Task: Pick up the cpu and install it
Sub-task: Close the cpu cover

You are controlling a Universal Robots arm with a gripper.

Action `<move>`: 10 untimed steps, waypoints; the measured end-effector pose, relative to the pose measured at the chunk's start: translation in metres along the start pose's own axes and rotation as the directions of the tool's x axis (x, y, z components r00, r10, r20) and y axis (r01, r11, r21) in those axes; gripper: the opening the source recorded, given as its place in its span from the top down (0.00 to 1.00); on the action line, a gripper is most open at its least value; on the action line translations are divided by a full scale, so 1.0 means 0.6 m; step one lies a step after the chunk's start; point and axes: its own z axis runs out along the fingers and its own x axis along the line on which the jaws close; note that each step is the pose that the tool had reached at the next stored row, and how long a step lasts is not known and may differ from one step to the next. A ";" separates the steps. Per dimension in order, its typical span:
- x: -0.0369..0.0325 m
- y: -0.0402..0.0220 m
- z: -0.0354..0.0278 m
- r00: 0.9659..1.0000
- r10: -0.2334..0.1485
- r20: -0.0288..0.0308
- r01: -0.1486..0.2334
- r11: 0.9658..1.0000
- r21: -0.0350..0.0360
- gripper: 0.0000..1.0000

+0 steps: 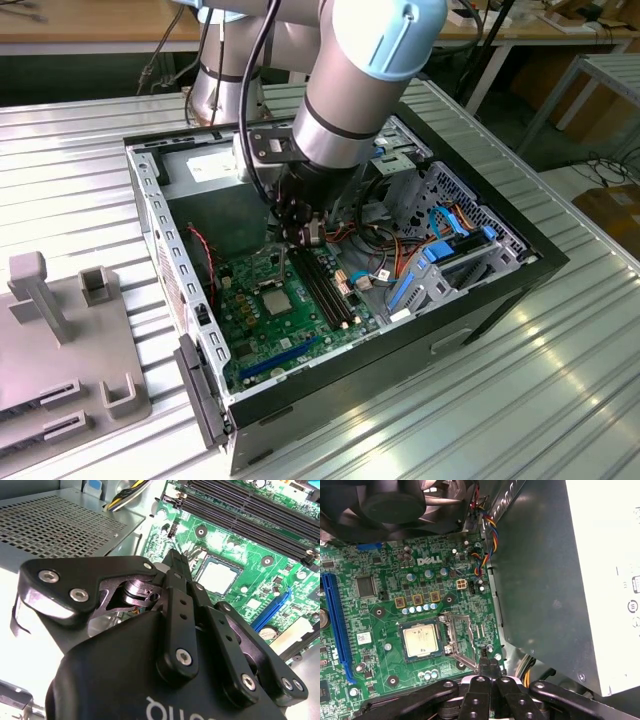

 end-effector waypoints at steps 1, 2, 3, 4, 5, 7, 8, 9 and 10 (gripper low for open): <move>0.001 0.000 0.000 1.000 0.000 0.000 0.000 1.000 0.000 0.89; 0.001 0.000 0.000 1.000 0.000 0.000 0.000 1.000 0.000 0.89; 0.002 0.000 0.000 1.000 0.000 0.000 0.000 1.000 0.000 0.89; 0.002 0.000 0.000 1.000 0.000 0.000 0.000 1.000 0.000 0.89; 0.003 0.000 0.000 1.000 0.000 0.000 0.000 1.000 0.000 0.89; 0.005 -0.001 -0.001 1.000 0.000 0.000 0.000 1.000 0.000 0.89; 0.006 -0.001 -0.001 1.000 0.000 0.000 0.000 1.000 0.000 0.89; 0.006 -0.001 -0.001 1.000 0.000 0.000 0.000 1.000 0.000 0.89; 0.007 -0.001 -0.001 1.000 0.000 0.000 0.000 1.000 0.000 0.89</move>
